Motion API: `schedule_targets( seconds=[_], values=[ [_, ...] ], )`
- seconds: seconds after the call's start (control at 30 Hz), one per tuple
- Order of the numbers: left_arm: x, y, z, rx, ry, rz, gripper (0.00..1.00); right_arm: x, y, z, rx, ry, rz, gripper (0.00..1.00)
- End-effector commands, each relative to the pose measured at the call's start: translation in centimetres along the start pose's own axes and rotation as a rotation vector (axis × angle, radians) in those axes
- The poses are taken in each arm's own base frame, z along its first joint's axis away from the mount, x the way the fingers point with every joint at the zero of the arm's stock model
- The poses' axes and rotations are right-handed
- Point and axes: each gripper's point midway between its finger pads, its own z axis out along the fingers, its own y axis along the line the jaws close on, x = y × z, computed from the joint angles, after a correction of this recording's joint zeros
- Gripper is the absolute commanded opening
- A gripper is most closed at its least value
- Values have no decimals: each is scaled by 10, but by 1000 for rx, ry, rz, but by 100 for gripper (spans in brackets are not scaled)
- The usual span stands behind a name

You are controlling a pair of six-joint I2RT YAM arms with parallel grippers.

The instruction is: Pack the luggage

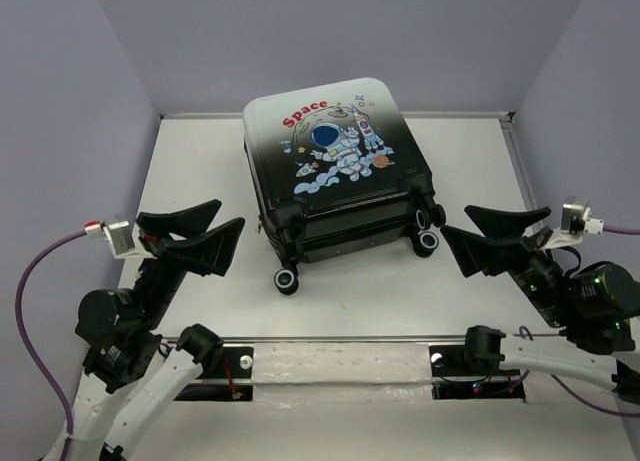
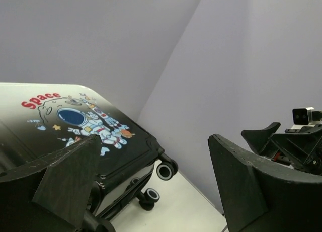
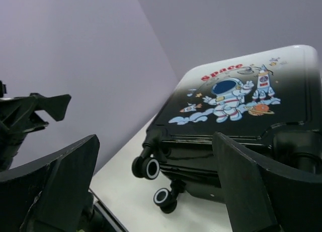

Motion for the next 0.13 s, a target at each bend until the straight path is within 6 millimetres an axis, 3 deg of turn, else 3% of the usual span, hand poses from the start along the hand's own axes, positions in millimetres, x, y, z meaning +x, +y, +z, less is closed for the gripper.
schedule_targets(
  seconds=[0.0, 0.1],
  values=[
    [10, 5, 3, 1, 17, 21, 99, 12, -16, 6, 100, 3, -15, 100],
    [10, 9, 6, -26, 25, 16, 99, 15, -14, 9, 98, 14, -27, 100]
  ],
)
